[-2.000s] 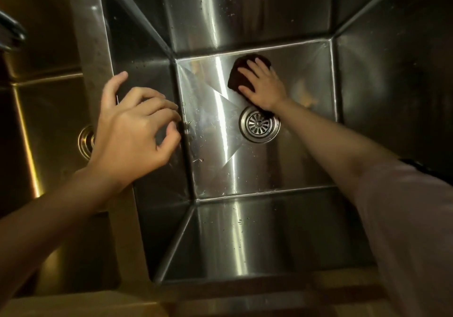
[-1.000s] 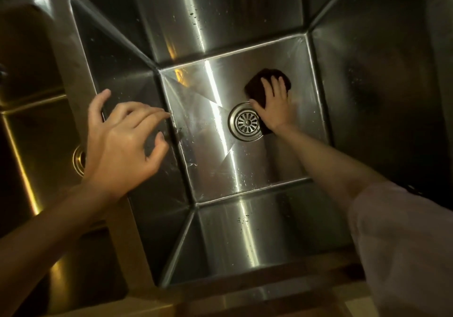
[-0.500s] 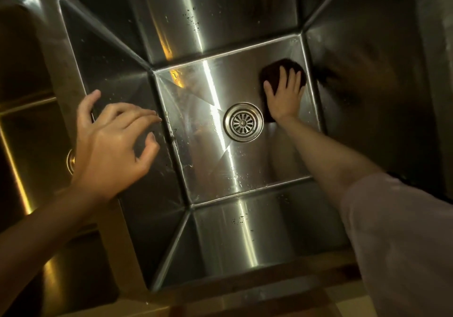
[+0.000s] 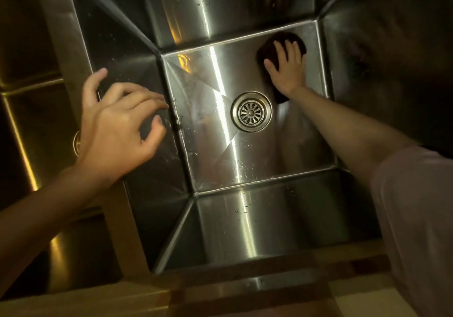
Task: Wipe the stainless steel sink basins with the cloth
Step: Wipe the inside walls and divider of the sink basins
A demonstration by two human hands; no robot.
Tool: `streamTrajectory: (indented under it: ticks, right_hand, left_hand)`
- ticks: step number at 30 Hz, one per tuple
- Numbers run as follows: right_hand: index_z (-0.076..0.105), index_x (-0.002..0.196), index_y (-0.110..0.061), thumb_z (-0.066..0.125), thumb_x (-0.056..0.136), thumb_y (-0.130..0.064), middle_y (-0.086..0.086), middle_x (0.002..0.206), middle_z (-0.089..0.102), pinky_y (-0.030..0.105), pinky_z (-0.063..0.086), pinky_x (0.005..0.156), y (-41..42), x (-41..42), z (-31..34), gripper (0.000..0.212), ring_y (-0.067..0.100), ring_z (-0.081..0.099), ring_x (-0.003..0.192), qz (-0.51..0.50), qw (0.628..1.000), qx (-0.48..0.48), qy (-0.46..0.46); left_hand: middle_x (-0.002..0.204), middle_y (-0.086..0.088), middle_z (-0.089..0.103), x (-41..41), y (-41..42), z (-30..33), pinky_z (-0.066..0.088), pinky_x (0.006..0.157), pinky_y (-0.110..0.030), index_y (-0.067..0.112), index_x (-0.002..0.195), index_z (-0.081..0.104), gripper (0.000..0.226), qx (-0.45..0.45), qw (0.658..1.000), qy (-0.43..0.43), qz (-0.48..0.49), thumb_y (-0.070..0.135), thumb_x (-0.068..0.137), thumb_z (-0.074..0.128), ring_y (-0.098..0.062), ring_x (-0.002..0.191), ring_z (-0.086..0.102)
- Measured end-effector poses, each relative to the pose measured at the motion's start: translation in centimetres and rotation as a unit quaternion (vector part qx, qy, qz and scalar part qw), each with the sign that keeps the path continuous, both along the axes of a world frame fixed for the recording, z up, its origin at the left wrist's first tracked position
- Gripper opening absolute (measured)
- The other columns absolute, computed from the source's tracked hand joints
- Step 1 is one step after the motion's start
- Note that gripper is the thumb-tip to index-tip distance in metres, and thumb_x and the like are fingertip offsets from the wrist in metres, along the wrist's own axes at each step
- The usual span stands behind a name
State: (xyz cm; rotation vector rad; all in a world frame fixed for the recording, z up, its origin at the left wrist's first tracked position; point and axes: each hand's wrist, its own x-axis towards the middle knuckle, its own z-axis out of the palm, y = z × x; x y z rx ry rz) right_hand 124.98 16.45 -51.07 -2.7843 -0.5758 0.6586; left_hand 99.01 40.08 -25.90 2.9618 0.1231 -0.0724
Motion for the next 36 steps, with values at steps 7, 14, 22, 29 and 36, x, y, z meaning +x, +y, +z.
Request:
streamTrajectory:
  ticks: [7, 14, 22, 29, 36]
  right_hand:
    - [0.027, 0.150, -0.029, 0.039, 0.096, -0.054, 0.004, 0.160, 0.019, 0.048, 0.002, 0.119, 5.8, -8.7, -0.1, 0.061, 0.025, 0.007, 0.150, 0.296, 0.953, 0.048, 0.031]
    - [0.035, 0.147, -0.030, 0.041, 0.095, -0.054, 0.002, 0.157, 0.027, 0.046, 0.007, 0.121, 3.6, -12.5, -0.3, 0.057, 0.022, 0.014, 0.149, 0.354, 0.933, 0.065, 0.021]
    - [0.026, 0.150, -0.030, 0.035, 0.097, -0.053, 0.002, 0.160, 0.016, 0.047, 0.000, 0.120, 13.1, -10.4, 0.2, 0.058, 0.023, 0.004, 0.150, 0.259, 0.965, 0.034, 0.025]
    - [0.034, 0.147, -0.032, 0.041, 0.094, -0.056, 0.000, 0.158, 0.025, 0.042, 0.001, 0.120, 6.8, -14.2, 0.2, 0.058, 0.021, 0.012, 0.149, 0.487, 0.869, 0.083, 0.036]
    - [0.030, 0.148, -0.032, 0.041, 0.094, -0.055, -0.001, 0.159, 0.020, 0.044, 0.003, 0.120, 10.3, -9.9, 0.3, 0.060, 0.021, 0.006, 0.150, 0.383, 0.921, 0.050, 0.052]
  left_hand:
    - [0.109, -0.004, 0.072, 0.0, -0.2, 0.2, 0.017, 0.115, -0.055, 0.011, 0.103, 0.073, 0.033, -0.001, 1.000, 0.005, 0.003, 0.026, 0.093, 0.046, -0.024, 0.111, 0.060]
    - [0.108, 0.000, 0.072, 0.1, -0.1, 0.3, 0.018, 0.116, -0.053, 0.013, 0.101, 0.074, 0.031, -0.010, 1.000, -0.005, 0.006, 0.026, 0.093, 0.047, -0.022, 0.110, 0.060]
    - [0.112, -0.003, 0.070, 0.0, 0.1, 0.4, 0.015, 0.118, -0.051, 0.010, 0.105, 0.073, 0.036, -0.015, 1.000, 0.007, 0.012, 0.023, 0.089, 0.044, -0.023, 0.114, 0.058]
    - [0.117, -0.006, 0.068, 0.0, 0.0, 0.6, 0.015, 0.118, -0.047, 0.009, 0.103, 0.074, 0.035, -0.029, 0.999, -0.002, 0.018, 0.020, 0.087, 0.044, -0.026, 0.117, 0.055]
    - [0.119, -0.006, 0.067, 0.1, -0.1, 0.6, 0.014, 0.118, -0.046, 0.009, 0.102, 0.074, 0.035, -0.033, 0.999, -0.001, 0.022, 0.018, 0.085, 0.046, -0.027, 0.119, 0.053]
